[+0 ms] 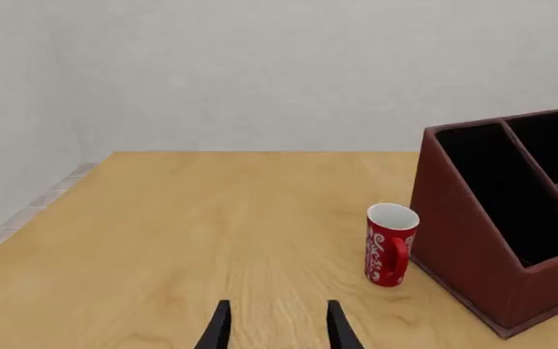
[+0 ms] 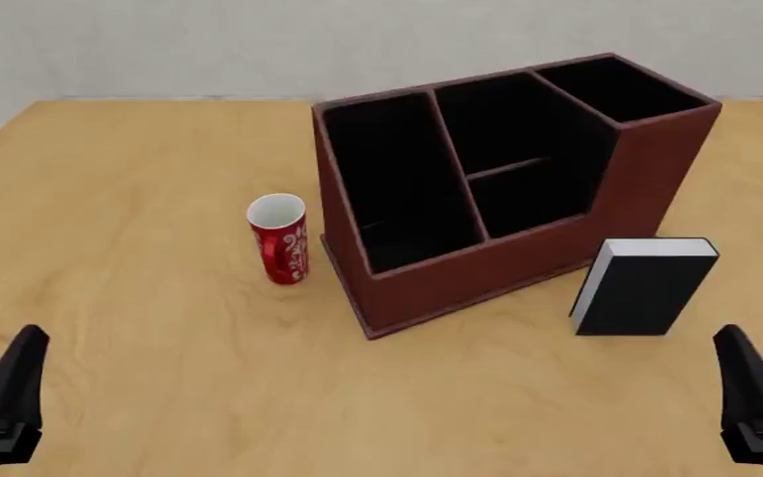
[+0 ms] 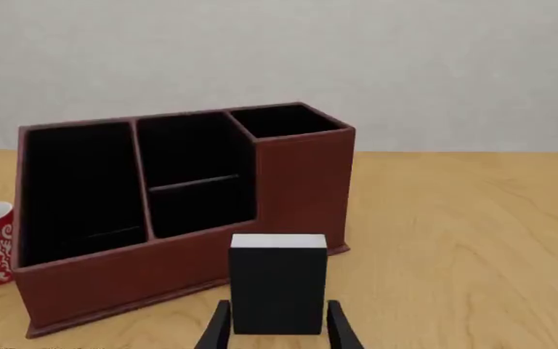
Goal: Pick up the book and place it in the left compartment of the caddy.
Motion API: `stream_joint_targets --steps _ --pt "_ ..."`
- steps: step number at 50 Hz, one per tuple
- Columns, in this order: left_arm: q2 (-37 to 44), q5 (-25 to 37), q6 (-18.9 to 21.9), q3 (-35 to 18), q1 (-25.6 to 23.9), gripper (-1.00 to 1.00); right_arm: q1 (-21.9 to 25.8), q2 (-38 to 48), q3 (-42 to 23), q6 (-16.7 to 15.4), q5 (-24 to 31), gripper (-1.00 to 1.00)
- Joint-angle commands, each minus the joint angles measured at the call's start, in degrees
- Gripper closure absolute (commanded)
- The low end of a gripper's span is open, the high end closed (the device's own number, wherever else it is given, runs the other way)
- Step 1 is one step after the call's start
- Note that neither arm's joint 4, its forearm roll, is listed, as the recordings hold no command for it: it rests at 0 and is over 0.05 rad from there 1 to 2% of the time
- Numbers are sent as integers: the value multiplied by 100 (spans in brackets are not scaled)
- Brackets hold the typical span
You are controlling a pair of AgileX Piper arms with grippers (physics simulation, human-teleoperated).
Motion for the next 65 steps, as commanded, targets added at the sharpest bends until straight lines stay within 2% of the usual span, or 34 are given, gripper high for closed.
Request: stream_joint_targets --steps 1,18,23,26,30,34,35,37,42,43,48,55,56,57,61,65 --pt "0 0 0 0 0 -100 52 51 -3 -78 10 -100" --pt "0 0 0 0 0 -100 228 165 -16 -237 -54 -100" --pt "0 0 0 0 0 -100 276 226 -113 -447 67 -100" --pt "0 0 0 0 0 -100 328 192 -326 -576 338 -100" --pt "0 0 0 0 0 -100 426 184 -653 -985 746 -100" --pt "0 0 0 0 0 -100 443 239 -912 -1187 1019 -100" --pt "0 0 0 0 0 -100 469 328 -1004 -1428 1130 -100" --pt "0 0 0 0 0 -100 447 362 -1052 -1446 1169 -100" --pt "0 0 0 0 0 -100 429 667 -1444 -1829 1430 -100" --pt "0 0 0 0 0 -100 464 778 -1478 -1982 1449 -100" --pt "0 0 0 0 0 -100 553 989 -1708 -2282 1630 -100" --pt "0 0 0 0 0 -100 684 1359 -2065 -2883 1986 -100" --pt "0 0 0 0 0 -100 684 1360 -2066 -2883 1987 -100" --pt "0 0 0 0 0 -100 717 1451 -2144 -3061 2066 -100" --pt "0 0 0 0 0 -100 765 1555 -2278 -3255 2199 -100" --pt "0 0 0 0 0 -100 802 1732 -2392 -3723 2404 -100"
